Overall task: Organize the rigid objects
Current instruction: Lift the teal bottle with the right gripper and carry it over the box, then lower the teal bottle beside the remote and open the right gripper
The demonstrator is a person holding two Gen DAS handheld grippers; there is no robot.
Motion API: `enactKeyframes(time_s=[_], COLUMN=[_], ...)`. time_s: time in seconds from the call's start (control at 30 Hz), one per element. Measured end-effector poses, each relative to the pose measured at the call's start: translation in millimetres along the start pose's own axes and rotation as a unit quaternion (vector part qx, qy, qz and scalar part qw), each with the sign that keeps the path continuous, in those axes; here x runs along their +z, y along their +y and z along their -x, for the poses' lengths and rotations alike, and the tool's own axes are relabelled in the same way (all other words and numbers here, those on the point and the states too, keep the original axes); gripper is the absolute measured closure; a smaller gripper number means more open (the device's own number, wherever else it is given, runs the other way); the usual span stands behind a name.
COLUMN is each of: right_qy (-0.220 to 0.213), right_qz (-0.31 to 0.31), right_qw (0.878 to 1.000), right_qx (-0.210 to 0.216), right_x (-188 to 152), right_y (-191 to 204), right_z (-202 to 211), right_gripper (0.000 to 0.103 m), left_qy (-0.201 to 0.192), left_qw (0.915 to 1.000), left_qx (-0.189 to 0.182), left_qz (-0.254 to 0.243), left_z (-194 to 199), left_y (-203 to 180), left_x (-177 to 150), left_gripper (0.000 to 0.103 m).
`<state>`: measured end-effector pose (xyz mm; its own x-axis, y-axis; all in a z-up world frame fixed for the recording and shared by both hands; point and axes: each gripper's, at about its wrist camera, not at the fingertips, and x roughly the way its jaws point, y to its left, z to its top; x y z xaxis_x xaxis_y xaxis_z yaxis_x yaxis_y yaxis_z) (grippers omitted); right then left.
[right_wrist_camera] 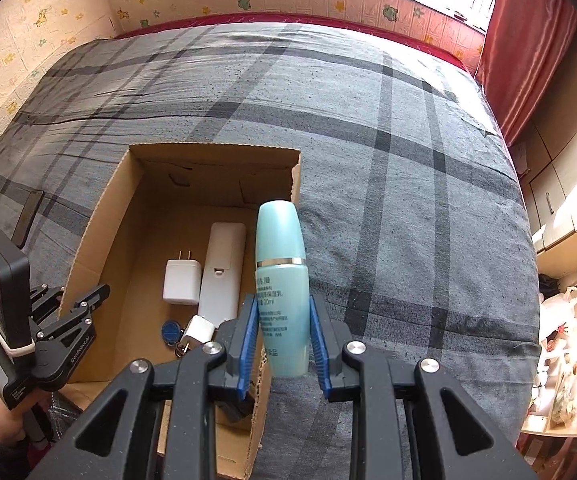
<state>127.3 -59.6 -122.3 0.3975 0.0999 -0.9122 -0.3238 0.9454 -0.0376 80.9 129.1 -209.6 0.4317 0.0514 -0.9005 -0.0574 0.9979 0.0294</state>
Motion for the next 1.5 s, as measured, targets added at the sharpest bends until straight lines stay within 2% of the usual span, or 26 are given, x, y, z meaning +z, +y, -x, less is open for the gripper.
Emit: enactKeyframes(time_s=[0.4, 0.83, 1.5], right_qy=[0.014, 0.059, 0.113], right_qz=[0.027, 0.049, 0.032], right_qw=[0.999, 0.996, 0.992], right_qx=[0.029, 0.035, 0.037], right_x=[-2, -13, -21], right_y=[44, 73, 78], right_z=[-12, -63, -118], right_gripper=[0.077, 0.077, 0.076], left_qy=[-0.001, -0.001, -0.001], left_qw=[1.0000, 1.0000, 1.0000], left_qx=[-0.003, -0.006, -0.008], left_qz=[0.001, 0.002, 0.004], left_z=[-1, 0, 0], left_y=[1, 3, 6], left_x=[-1, -1, -1], left_gripper=[0.088, 0.088, 0.088])
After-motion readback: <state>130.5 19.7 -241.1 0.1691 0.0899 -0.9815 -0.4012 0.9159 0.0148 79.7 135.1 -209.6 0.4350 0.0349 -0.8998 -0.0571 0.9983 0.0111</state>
